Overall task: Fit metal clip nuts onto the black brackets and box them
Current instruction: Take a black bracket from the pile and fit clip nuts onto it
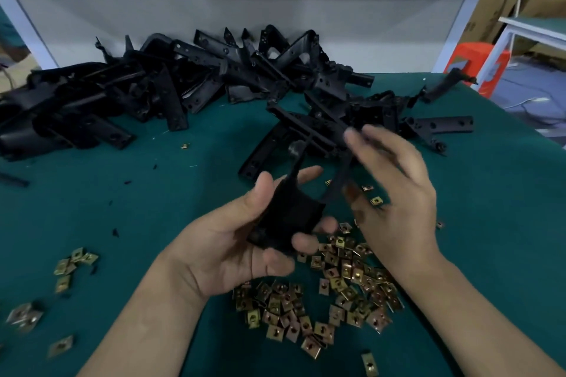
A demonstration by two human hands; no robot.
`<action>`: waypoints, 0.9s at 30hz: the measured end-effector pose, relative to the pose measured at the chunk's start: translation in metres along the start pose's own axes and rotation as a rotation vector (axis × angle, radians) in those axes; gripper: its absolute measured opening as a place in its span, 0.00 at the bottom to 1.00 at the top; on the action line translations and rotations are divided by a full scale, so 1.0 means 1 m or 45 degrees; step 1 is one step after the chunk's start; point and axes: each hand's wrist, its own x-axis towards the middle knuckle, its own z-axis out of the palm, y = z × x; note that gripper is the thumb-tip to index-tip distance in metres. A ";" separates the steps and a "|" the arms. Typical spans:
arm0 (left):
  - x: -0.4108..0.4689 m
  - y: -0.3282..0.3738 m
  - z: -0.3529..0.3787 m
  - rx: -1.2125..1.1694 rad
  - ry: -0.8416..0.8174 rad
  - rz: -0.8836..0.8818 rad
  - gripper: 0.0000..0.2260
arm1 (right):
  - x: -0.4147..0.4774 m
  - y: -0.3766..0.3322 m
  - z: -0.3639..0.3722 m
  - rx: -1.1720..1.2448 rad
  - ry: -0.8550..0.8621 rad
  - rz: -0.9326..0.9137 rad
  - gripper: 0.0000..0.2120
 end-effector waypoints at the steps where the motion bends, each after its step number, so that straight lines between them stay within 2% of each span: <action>1: 0.000 -0.001 -0.002 -0.013 0.034 0.045 0.39 | 0.000 -0.001 0.000 0.015 -0.011 0.095 0.26; 3: -0.001 0.001 -0.007 -0.017 0.133 0.193 0.43 | 0.004 -0.002 -0.003 0.055 -0.028 0.199 0.21; 5: -0.001 0.005 -0.010 -0.008 0.223 0.356 0.45 | 0.005 0.000 -0.008 0.078 -0.087 0.135 0.08; 6: 0.000 0.007 -0.012 0.017 0.283 0.434 0.42 | 0.005 0.001 -0.012 0.115 -0.186 0.118 0.05; 8: 0.000 0.010 -0.015 0.064 0.409 0.537 0.37 | 0.005 -0.001 -0.017 0.177 -0.569 0.202 0.06; 10: 0.001 0.010 -0.017 0.052 0.499 0.587 0.37 | 0.002 0.001 -0.019 0.106 -0.992 0.307 0.13; 12: 0.003 0.010 -0.019 0.035 0.576 0.616 0.35 | -0.001 0.003 -0.019 0.034 -1.153 0.318 0.14; 15: 0.005 0.009 -0.020 0.034 0.719 0.657 0.33 | 0.000 -0.001 -0.020 0.060 -1.115 0.322 0.04; 18: 0.004 0.010 -0.023 0.045 0.742 0.681 0.31 | 0.001 -0.006 -0.020 0.051 -1.174 0.294 0.01; 20: 0.003 0.010 -0.024 0.059 0.717 0.678 0.28 | 0.000 -0.009 -0.018 0.050 -1.190 0.282 0.02; 24: 0.004 0.009 -0.022 0.077 0.683 0.633 0.12 | -0.003 -0.012 -0.017 0.147 -1.114 0.390 0.04; 27: 0.005 0.006 -0.021 0.146 0.688 0.574 0.13 | -0.003 -0.016 -0.015 0.239 -1.002 0.447 0.09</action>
